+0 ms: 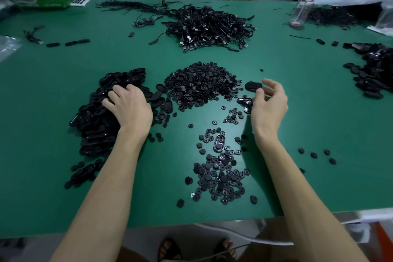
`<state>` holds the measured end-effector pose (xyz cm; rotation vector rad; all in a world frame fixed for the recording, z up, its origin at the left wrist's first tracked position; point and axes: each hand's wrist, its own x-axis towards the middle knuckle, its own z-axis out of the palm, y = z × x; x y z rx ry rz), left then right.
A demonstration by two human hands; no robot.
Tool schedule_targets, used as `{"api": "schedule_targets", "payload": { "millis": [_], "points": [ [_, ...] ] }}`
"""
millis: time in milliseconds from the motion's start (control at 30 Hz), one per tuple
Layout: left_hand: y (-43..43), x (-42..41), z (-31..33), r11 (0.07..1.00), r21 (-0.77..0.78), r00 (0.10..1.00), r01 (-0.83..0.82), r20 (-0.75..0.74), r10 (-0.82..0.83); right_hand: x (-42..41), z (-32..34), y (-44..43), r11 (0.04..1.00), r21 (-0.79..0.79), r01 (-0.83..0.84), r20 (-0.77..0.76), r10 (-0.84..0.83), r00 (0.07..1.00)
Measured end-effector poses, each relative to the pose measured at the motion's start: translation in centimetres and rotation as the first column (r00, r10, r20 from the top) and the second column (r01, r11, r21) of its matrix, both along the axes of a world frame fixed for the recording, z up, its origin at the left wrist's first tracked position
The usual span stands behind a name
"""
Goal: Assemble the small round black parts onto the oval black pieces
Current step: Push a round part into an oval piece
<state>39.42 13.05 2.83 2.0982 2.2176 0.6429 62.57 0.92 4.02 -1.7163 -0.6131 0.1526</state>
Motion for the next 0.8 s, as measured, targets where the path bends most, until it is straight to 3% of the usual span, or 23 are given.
{"api": "schedule_targets", "payload": {
  "millis": [167, 267, 400, 500, 600, 700, 800],
  "points": [
    [0.4, -0.1, 0.2, 0.99, 0.141, 0.992, -0.026, 0.127, 0.008, -0.6, -0.4, 0.1, 0.988, -0.088, -0.128, 0.02, 0.131, 0.991],
    [-0.2, 0.5, 1.0, 0.95, 0.308, 0.954, 0.043, 0.271, -0.131, -0.8, -0.4, 0.1, 0.986, -0.082, -0.145, 0.137, 0.156, 0.978],
    [-1.6, 2.6, 1.5, 0.887, 0.338, 0.695, 0.316, 0.554, -0.459, -1.4, -1.1, 0.6, 0.916, -0.278, -0.289, 0.388, 0.383, 0.838],
    [-2.7, 4.3, 1.0, 0.812, 0.3, 0.648, 0.5, 0.494, -0.581, -2.3, -1.6, 1.1, 0.797, -0.457, -0.394, 0.474, 0.593, 0.651],
    [-3.5, 5.2, 0.2, 0.727, 0.325, 0.625, 0.605, 0.373, -0.686, -2.5, -2.1, 1.8, 0.664, -0.655, -0.361, 0.451, 0.727, 0.518],
    [-3.9, 5.5, 0.0, 0.684, 0.351, 0.592, 0.639, 0.344, -0.729, -2.5, -2.3, 2.2, 0.584, -0.735, -0.343, 0.386, 0.778, 0.496],
    [-4.0, 5.6, 0.0, 0.683, 0.35, 0.571, 0.641, 0.377, -0.729, -2.6, -2.1, 2.0, 0.663, -0.639, -0.39, 0.429, 0.729, 0.534]
  ]
}}
